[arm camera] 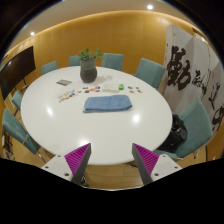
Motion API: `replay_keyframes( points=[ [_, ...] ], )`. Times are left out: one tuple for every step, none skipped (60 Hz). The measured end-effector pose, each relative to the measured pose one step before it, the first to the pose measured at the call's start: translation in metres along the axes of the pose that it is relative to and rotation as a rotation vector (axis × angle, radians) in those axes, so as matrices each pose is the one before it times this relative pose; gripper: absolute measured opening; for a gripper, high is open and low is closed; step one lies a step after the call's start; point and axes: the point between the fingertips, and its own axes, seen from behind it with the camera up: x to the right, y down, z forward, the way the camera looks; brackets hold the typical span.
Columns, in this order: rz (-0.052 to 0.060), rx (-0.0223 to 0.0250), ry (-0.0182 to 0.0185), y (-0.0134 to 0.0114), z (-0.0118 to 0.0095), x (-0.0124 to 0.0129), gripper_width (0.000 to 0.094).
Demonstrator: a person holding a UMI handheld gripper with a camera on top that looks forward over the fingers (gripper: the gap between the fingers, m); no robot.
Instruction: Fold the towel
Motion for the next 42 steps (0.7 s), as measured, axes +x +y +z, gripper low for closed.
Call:
replay_keyframes(
  points=[
    [0.002,0.00134,-0.00961,0.00167,0.00769,-0.00724,0.0859],
    [0.0025,0.00032,-0.00883,0.00133,0.00785,-0.00693,0.0858],
    [0.0024,-0.00009,-0.00866,0.00138,0.00783,-0.00723,0.0857],
    [0.002,0.00074,-0.00906,0.0008,0.00824,-0.00742,0.0858],
    [0.0029,-0.00168,-0.00942,-0.00127,0.00833,-0.00727,0.0858],
    [0.0026,0.00092,-0.00887,0.00017,0.0086,-0.00715,0.0858],
    [0.0021,0.00332,-0.00741,-0.00023,0.00829,-0.00688,0.0858],
    [0.0029,0.00186,-0.00879,-0.00355,0.00691,-0.00578,0.0858],
    [0.0018,0.01004,-0.00659,0.00003,0.01112,-0.00855,0.0858],
    [0.0016,0.00728,-0.00798,-0.00285,0.00947,-0.00727,0.0857],
    [0.0011,0.00698,-0.00637,-0.00331,0.00969,-0.00703,0.0862],
    [0.0009,0.00674,-0.00469,-0.00344,0.00977,-0.00628,0.086],
    [0.0,0.00572,-0.00317,-0.00301,0.00991,-0.0062,0.0858],
    [-0.0001,0.00507,-0.003,-0.0035,0.00983,-0.00631,0.0859],
    [0.0002,0.00116,-0.00339,-0.00724,0.00957,-0.00578,0.0857],
    [-0.001,0.00691,-0.00204,-0.00384,0.01078,-0.00591,0.0862],
    [-0.0011,0.00684,-0.00004,-0.00296,0.01264,-0.00781,0.0861],
    [-0.0008,0.00433,-0.00193,-0.00336,0.01117,-0.0058,0.086],
    [0.0006,0.00368,-0.00286,-0.00336,0.0112,-0.00583,0.0862],
    [0.0013,0.0034,-0.00371,-0.00402,0.01134,-0.00579,0.0864],
    [0.0016,0.0038,-0.0048,-0.00419,0.01165,-0.00558,0.0862],
    [0.0012,0.00478,-0.00461,-0.0048,0.01159,-0.00533,0.0862],
    [0.0008,0.00615,-0.00431,-0.00496,0.01164,-0.00492,0.0864],
    [0.0003,0.00646,-0.00337,-0.00509,0.0119,-0.00425,0.0861],
    [-0.0001,0.00517,-0.00091,-0.0048,0.01181,-0.00366,0.0862],
    [-0.0019,0.00248,-0.00057,-0.00545,0.01166,-0.00106,0.086],
    [-0.0031,-0.00012,0.00473,-0.00522,0.01227,-0.00439,0.0858],
    [-0.0041,0.00145,0.00249,-0.00421,0.01155,-0.00225,0.0859],
    [-0.0051,0.00109,0.00267,-0.00401,0.01082,-0.00144,0.0863],
    [-0.0065,0.00062,0.00453,-0.00344,0.01158,-0.00123,0.0866],
    [-0.0081,0.00061,0.00574,-0.00355,0.01085,-0.00052,0.087],
    [-0.0082,0.00157,0.00569,-0.0033,0.0108,-0.00007,0.0872],
    [-0.0074,-0.00007,0.00512,-0.00293,0.01049,-0.0004,0.0874],
    [-0.0067,-0.00172,0.00303,-0.00205,0.01047,-0.00071,0.0872],
    [-0.0065,-0.00084,0.00209,-0.00264,0.01036,-0.00084,0.0872],
    [-0.0078,0.00828,-0.00123,-0.00138,0.00998,0.00115,0.0869],
    [-0.0062,0.00324,0.00149,-0.00357,0.00946,-0.00086,0.087],
    [-0.0047,-0.00038,0.00294,-0.00273,0.01128,-0.00076,0.0871],
    [-0.0056,-0.00085,0.00293,-0.00129,0.00969,0.0002,0.0873],
    [-0.0056,-0.00397,0.00446,-0.00097,0.0097,0.00079,0.0874],
    [-0.0052,-0.00468,0.00479,-0.00114,0.00946,0.00124,0.0874],
    [-0.004,-0.0044,0.00514,-0.00078,0.00966,0.00125,0.0873]
  ],
)
